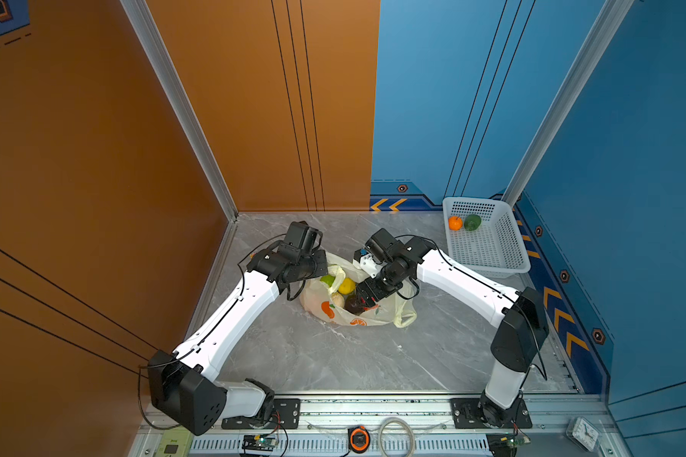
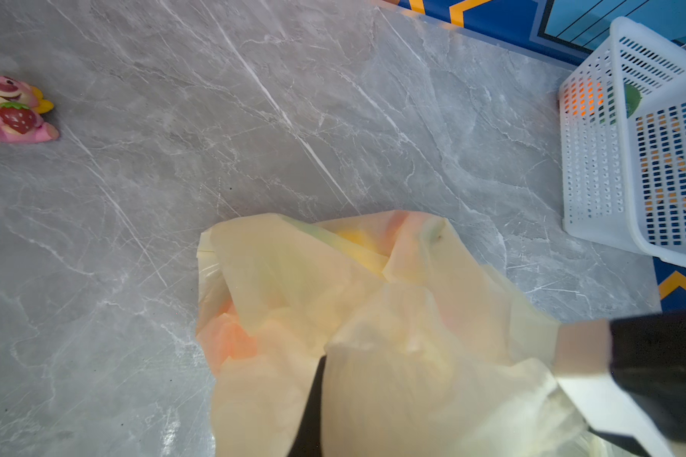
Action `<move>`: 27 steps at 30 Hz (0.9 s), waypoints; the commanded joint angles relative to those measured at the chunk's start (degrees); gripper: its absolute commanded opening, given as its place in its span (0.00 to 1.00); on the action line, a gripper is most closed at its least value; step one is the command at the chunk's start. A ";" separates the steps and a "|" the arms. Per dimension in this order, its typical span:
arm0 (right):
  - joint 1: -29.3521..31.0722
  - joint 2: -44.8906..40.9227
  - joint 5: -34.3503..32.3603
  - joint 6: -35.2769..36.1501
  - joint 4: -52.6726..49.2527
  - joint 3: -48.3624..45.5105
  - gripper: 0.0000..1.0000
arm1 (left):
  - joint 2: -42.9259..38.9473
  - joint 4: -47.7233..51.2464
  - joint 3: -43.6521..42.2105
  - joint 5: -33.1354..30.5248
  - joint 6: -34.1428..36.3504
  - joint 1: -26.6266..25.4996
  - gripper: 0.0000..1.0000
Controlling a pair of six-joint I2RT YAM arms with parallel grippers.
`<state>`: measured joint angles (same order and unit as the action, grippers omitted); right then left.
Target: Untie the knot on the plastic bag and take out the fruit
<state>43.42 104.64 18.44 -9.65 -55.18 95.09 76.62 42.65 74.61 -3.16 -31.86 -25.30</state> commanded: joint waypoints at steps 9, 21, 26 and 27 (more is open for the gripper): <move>-6.07 1.25 -22.66 -21.83 30.26 -7.36 0.94 | -2.77 -1.98 -5.80 5.76 1.75 -3.89 0.00; -12.57 1.18 -33.24 -17.39 20.40 -7.46 0.98 | -4.00 8.66 -2.97 -16.89 2.84 -10.20 0.00; -12.13 -4.40 -35.29 -16.28 17.00 -13.49 0.98 | -2.23 11.23 -0.79 -19.35 2.44 -11.79 0.00; -12.04 -6.05 -35.61 -16.36 16.04 -15.01 0.98 | -2.26 11.23 -0.81 -18.81 1.94 -12.26 0.00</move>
<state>31.79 103.85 -13.47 -26.85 -33.54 83.02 73.95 49.30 72.51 -17.98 -29.61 -36.36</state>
